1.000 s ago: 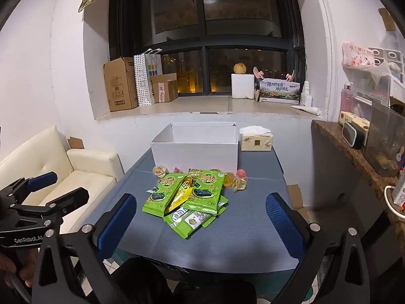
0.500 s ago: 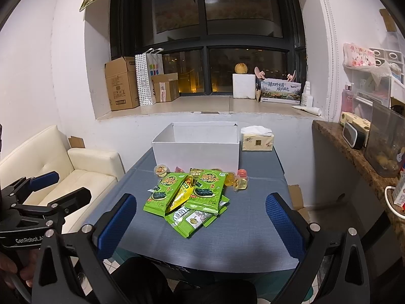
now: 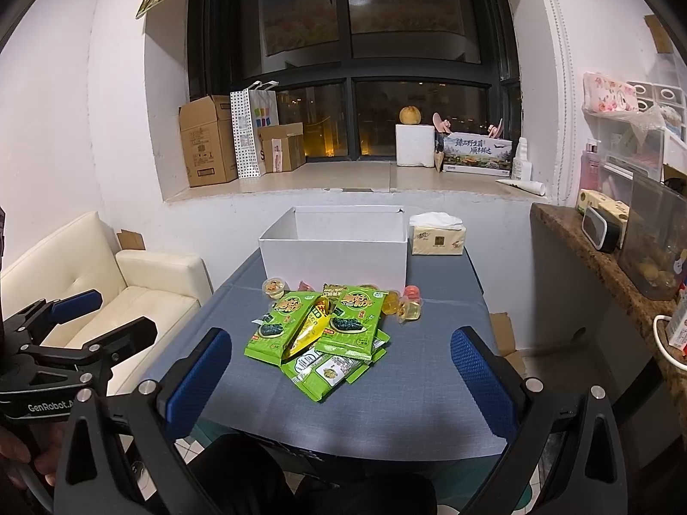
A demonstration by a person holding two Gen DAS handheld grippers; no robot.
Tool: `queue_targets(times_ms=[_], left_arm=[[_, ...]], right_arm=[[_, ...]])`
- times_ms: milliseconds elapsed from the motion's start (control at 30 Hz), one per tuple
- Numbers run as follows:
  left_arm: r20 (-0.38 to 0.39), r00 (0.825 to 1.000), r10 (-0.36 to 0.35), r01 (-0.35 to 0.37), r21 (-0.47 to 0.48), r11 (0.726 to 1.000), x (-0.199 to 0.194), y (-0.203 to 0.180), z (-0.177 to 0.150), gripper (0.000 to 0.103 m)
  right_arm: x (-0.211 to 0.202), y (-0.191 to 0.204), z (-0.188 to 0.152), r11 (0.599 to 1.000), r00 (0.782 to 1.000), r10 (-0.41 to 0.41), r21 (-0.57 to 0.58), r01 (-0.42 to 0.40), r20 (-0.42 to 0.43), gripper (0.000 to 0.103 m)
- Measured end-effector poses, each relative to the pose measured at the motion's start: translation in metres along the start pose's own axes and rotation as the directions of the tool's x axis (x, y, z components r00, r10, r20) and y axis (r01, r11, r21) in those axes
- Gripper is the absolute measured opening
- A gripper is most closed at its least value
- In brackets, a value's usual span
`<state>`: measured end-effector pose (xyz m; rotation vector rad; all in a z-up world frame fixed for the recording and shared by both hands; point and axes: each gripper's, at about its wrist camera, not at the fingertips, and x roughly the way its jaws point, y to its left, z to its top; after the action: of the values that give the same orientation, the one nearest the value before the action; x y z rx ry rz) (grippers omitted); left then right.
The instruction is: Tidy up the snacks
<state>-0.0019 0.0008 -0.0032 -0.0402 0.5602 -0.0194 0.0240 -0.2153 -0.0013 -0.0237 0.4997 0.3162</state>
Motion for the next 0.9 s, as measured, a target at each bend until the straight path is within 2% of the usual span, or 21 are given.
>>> queue_targets(times_ms=[900], left_arm=[[-0.003,1.0,-0.003,0.003,0.0,1.0,0.0004,0.0005,-0.0009,0.103]], right_arm=[[0.001,0.0005,-0.0003,1.0,1.0,0.002,-0.003,-0.002,-0.006,0.103]])
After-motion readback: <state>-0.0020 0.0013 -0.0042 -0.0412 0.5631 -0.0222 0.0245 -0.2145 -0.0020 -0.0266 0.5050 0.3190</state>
